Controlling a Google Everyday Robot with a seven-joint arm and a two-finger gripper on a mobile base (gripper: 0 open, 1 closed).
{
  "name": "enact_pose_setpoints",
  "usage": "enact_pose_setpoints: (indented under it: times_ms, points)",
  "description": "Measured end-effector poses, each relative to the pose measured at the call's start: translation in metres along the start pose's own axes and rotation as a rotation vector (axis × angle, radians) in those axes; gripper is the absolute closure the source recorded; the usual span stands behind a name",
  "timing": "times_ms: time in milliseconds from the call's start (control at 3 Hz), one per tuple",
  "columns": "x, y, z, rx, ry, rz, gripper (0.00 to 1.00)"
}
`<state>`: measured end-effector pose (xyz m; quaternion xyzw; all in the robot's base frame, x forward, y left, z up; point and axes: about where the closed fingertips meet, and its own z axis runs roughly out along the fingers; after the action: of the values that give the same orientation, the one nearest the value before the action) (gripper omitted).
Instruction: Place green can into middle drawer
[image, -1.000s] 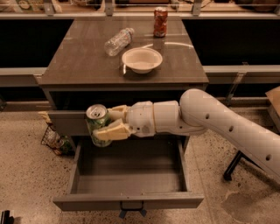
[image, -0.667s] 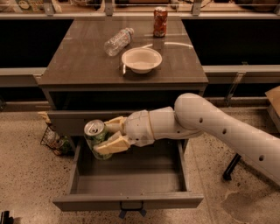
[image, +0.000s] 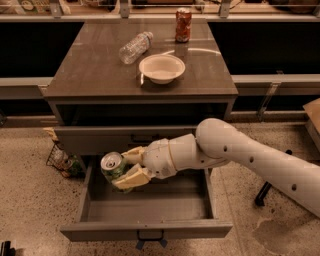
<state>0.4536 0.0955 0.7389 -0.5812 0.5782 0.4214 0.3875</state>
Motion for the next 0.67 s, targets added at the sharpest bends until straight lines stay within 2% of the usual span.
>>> enact_pose_setpoints:
  times_ms: [333,667]
  points:
    - [0.032,-0.005,0.011,0.037,0.010,0.008,1.00]
    - [0.086,-0.019,0.026,0.051,0.012,-0.056,1.00]
